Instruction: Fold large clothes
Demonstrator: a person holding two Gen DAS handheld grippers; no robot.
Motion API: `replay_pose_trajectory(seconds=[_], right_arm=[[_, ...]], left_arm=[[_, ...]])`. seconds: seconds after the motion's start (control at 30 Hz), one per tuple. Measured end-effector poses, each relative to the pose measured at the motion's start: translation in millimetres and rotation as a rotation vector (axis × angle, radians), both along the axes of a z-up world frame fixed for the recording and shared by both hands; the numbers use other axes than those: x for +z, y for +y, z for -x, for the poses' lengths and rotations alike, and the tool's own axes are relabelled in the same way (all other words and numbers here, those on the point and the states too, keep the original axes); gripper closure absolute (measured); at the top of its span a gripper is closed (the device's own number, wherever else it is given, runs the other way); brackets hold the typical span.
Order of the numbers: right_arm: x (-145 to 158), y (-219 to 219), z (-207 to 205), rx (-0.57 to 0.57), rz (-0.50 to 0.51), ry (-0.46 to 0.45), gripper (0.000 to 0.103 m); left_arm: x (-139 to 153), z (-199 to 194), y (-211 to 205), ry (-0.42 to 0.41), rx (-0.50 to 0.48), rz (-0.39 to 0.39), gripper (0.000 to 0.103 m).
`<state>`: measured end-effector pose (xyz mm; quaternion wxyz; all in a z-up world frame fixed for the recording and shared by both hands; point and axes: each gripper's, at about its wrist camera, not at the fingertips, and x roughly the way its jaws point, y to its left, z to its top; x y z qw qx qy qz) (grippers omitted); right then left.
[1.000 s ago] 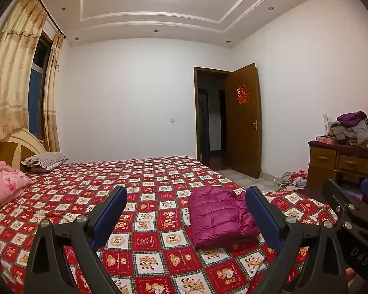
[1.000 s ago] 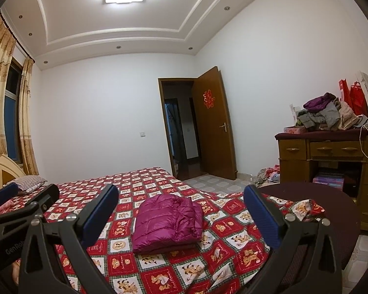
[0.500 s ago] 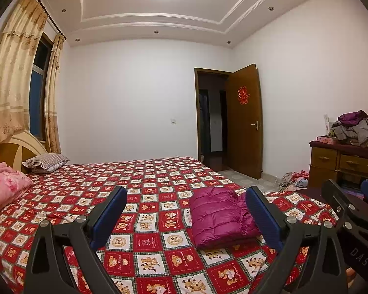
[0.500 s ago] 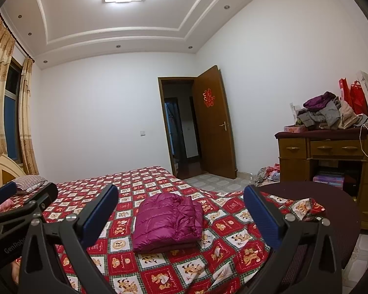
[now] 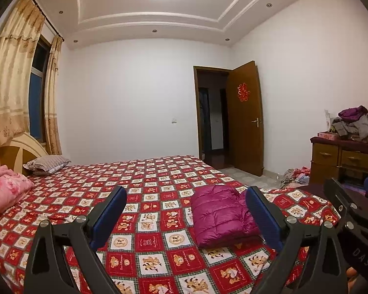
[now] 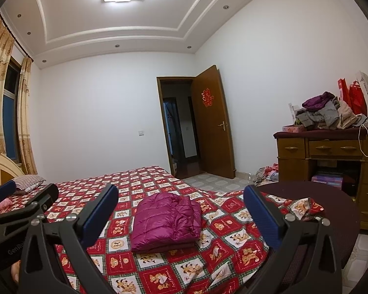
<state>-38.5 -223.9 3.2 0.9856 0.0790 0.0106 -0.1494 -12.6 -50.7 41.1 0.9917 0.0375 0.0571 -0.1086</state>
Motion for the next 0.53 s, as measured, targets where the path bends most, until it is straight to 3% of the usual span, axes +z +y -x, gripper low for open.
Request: replay_pose_trajectory(seconds=[0.27,0.53], right_arm=[[-1,-1,-1,-0.003,0.001,0.003,0.0],[-3,0,-4,-0.001,-0.001,0.016,0.0]], left_arm=[[0,-7,6,0.02,-0.015,0.03,0.005],[-3,-13,4,0.032,0.014,-0.002,0.005]])
